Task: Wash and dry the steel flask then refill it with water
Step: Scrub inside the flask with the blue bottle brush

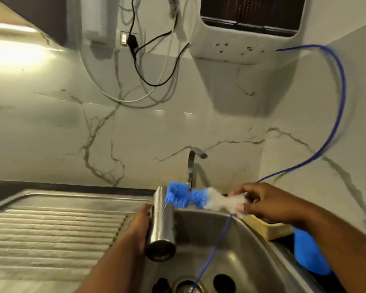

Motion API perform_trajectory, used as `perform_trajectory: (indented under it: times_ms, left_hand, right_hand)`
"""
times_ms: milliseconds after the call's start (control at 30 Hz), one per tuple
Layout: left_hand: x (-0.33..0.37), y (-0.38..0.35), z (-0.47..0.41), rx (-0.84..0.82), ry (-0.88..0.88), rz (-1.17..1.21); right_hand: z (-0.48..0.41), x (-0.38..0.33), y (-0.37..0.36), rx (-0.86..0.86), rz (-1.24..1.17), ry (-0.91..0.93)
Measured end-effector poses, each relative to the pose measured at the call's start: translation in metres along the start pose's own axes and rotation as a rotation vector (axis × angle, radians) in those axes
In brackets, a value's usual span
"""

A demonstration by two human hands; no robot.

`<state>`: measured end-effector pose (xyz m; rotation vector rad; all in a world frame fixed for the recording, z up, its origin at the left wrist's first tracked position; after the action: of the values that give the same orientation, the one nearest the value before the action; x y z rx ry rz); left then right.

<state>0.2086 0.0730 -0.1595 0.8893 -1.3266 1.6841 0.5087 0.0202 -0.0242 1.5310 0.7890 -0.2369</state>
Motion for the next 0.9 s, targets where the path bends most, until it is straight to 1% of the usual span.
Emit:
perform_trajectory:
  times_ms: [67, 133, 267, 333, 400, 467, 533, 567, 600, 633, 733, 800, 833, 900]
  left_hand:
    - [-0.001, 0.000, -0.002, -0.011, 0.025, -0.025]
    - [-0.001, 0.001, -0.006, -0.008, 0.024, -0.041]
    - [-0.003, -0.002, -0.012, -0.043, 0.036, -0.080]
    - [-0.005, -0.003, -0.014, -0.036, 0.054, -0.065]
    - [-0.004, -0.001, -0.013, -0.020, 0.073, -0.028]
    - [-0.003, 0.001, -0.009, -0.030, 0.116, -0.020]
    - [-0.004, 0.004, -0.011, -0.029, 0.126, -0.023]
    - [-0.004, 0.005, -0.012, -0.022, 0.117, -0.029]
    - [-0.003, 0.004, -0.010, -0.036, 0.117, -0.029]
    - [-0.003, 0.001, -0.007, -0.063, 0.119, -0.033]
    - [-0.009, -0.008, -0.004, -0.151, 0.130, -0.102]
    - [-0.011, -0.011, -0.005, -0.169, 0.117, -0.142]
    - [-0.012, -0.012, -0.005, -0.154, 0.111, -0.169]
    - [-0.012, -0.011, -0.004, -0.119, 0.106, -0.182]
  right_hand:
    - [-0.002, 0.012, -0.018, -0.048, -0.023, -0.014]
    - [-0.013, 0.021, -0.030, -0.058, -0.047, -0.006]
    - [-0.038, 0.028, -0.044, 0.118, -0.017, 0.022]
    - [-0.043, 0.031, -0.050, 0.148, -0.044, 0.050]
    - [-0.039, 0.036, -0.054, 0.063, -0.127, 0.067]
    - [-0.030, 0.044, -0.057, -0.095, -0.209, 0.051]
    - [-0.022, 0.051, -0.057, -0.223, -0.208, 0.015]
    - [-0.020, 0.055, -0.056, -0.239, -0.189, 0.006]
    - [-0.020, 0.058, -0.055, -0.216, -0.171, 0.003]
    - [-0.021, 0.061, -0.056, -0.157, -0.160, 0.000]
    - [-0.031, 0.062, -0.070, 0.110, -0.141, 0.022]
    - [-0.035, 0.058, -0.079, 0.213, -0.138, 0.054]
    - [-0.033, 0.055, -0.079, 0.204, -0.162, 0.055]
    - [-0.026, 0.049, -0.072, 0.076, -0.168, 0.055]
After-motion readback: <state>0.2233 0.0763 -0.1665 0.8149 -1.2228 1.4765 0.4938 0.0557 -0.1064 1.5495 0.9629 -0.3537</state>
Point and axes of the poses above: each hand's wrist, its own z-axis away from the middle knuckle, its own y-axis out of the back of the hand, x = y × z, the point moved 2 cm from there along -z, towards the middle knuckle, and after that the axes turned 3 degrees about -y, right-handed, at the moved point
